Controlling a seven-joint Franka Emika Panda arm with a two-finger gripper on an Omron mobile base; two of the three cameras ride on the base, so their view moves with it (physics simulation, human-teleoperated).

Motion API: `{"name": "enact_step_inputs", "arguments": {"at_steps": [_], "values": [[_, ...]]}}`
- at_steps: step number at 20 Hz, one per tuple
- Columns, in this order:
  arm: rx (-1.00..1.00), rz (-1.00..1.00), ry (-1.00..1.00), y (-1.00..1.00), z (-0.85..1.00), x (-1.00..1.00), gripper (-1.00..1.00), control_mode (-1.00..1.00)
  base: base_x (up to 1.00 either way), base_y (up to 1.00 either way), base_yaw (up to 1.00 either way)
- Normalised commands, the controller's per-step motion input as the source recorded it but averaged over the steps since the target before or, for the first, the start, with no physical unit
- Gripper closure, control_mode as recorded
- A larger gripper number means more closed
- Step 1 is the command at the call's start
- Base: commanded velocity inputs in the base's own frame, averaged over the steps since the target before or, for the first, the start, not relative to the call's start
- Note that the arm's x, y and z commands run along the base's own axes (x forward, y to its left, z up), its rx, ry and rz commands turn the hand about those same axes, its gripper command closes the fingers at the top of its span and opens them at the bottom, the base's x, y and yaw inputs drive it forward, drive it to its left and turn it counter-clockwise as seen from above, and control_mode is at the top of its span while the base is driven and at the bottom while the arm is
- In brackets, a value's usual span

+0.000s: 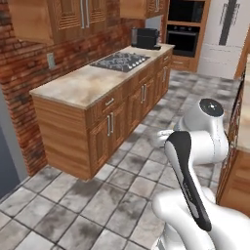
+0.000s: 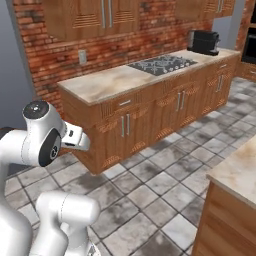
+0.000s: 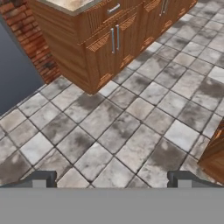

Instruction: Pick the avocado and bread from the counter and place them on the plate. Then pick the jam from the cabinet and place it next to the plate. Lastly close the cabinet door.

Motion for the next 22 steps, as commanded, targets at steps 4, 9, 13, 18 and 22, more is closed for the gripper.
{"name": "enact_step_inputs", "arguments": {"at_steps": [4,9,13,18,22], "values": [[0.00,0.00,0.00,0.00,0.00,0.00,-1.00,1.00,0.44,0.07,-0.27],[0.00,0.00,0.00,0.00,0.00,0.00,-1.00,1.00,0.47,0.03,-0.24],[0.00,0.00,0.00,0.00,0.00,0.00,-1.00,1.00,0.54,0.01,-0.20],[0.00,0.00,0.00,0.00,0.00,0.00,-1.00,1.00,0.56,0.05,-0.21],[0.00,0.00,0.00,0.00,0.00,0.00,-1.00,1.00,0.54,0.15,-0.23]]}}
